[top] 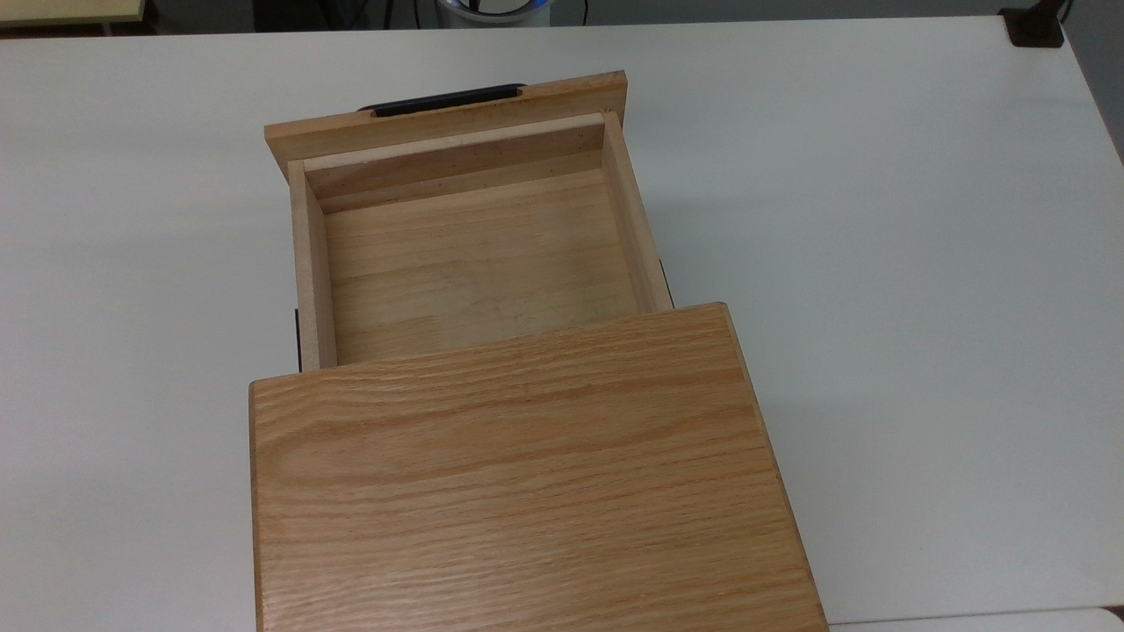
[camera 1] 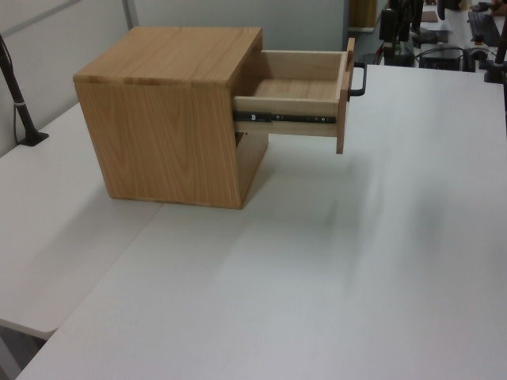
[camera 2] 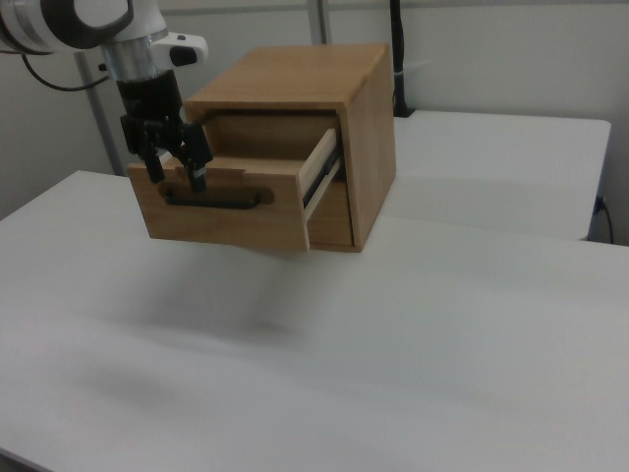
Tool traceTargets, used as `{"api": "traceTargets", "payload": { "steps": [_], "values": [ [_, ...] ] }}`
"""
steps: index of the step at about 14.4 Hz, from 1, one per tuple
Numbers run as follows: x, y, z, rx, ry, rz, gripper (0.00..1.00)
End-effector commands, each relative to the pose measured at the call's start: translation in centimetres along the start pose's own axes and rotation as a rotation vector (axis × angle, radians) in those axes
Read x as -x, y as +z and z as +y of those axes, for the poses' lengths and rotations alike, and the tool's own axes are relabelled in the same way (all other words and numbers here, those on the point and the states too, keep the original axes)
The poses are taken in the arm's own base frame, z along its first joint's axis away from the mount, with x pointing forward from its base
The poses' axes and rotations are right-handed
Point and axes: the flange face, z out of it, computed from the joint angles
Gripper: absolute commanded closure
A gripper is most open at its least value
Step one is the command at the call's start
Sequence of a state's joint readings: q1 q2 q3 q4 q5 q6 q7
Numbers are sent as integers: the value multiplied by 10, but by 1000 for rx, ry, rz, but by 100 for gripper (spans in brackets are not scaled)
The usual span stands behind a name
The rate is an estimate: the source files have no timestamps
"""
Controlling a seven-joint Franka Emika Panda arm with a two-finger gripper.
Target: Close the drawer by sliding it
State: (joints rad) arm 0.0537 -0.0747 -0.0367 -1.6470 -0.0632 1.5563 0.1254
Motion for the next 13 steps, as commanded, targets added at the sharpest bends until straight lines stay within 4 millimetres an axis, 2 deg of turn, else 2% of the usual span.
{"api": "traceTargets", "payload": {
  "steps": [1,9,10,12,13],
  "values": [
    [-11,23,-2,-28,-63,-83,0],
    [-11,23,1,-29,-65,-86,0],
    [-11,23,4,-29,-99,-87,13],
    [-9,26,4,-32,-174,-107,59],
    [-8,27,2,-30,-180,-110,69]
  ]
}}
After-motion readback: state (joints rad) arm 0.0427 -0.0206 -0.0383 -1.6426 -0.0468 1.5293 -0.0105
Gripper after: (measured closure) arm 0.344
